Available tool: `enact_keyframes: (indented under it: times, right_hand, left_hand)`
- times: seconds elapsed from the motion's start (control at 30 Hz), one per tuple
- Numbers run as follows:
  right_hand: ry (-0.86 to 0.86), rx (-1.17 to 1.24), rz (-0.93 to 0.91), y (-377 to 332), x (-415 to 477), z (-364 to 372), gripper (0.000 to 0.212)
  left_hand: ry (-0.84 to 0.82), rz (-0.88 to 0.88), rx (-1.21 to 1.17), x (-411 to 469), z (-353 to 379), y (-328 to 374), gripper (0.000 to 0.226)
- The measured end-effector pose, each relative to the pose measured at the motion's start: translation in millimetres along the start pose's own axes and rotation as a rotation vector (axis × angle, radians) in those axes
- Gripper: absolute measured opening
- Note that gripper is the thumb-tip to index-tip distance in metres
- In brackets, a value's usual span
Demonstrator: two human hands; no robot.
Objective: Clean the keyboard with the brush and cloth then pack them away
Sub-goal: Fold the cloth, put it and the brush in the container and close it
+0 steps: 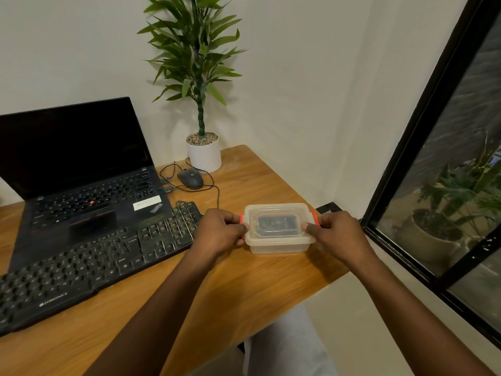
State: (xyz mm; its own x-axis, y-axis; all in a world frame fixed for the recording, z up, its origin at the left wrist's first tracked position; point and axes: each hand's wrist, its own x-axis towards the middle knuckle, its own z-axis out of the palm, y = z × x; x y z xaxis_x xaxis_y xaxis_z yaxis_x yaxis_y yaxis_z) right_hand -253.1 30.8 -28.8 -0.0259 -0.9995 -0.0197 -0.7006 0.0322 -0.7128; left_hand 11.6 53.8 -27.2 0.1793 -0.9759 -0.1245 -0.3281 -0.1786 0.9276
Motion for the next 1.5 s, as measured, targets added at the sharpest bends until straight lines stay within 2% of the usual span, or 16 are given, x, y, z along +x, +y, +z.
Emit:
enact_keyframes:
  times: [0.13,0.23,0.3,0.4,0.5,0.6,0.73,1.1,1.5]
  right_hand:
    - [0.010,-0.332,-0.065,-16.4,-3.0,0.8,0.035]
    - [-0.025,-0.361,-0.052,-20.2,1.4,-5.9,0.036]
    - [-0.063,-0.243,-0.023,-18.5,5.1,-14.2,0.035]
    - [-0.120,0.209,0.095,-16.9,3.3,-23.7,0.031]
    - [-0.220,0.566,0.195,-16.3,0.0,-25.1,0.031]
    - [-0.299,0.760,0.273,-20.3,-2.6,-17.4,0.035]
    - [-0.322,0.974,0.396,-23.2,-2.6,2.3,0.033]
    - [-0.248,1.024,0.479,-19.6,7.3,23.6,0.030]
    - [-0.255,1.053,0.486,-21.3,5.5,22.1,0.027]
  left_hand:
    - [0.022,0.113,0.339,6.4,5.9,4.3,0.017]
    - [-0.003,0.138,0.415,8.2,5.2,5.3,0.025]
    - [-0.026,0.160,0.436,8.8,1.2,5.2,0.031]
    - [0.030,0.180,0.389,17.5,-7.9,14.9,0.019]
    - [0.097,0.229,0.308,37.7,-18.2,33.6,0.021]
    - [0.094,0.268,0.285,63.6,-22.5,50.4,0.019]
    - [0.102,0.253,0.264,101.5,-10.1,56.3,0.019]
    - [0.081,0.175,0.110,148.3,39.9,30.0,0.021]
    - [0.130,0.177,0.163,143.9,44.7,30.4,0.023]
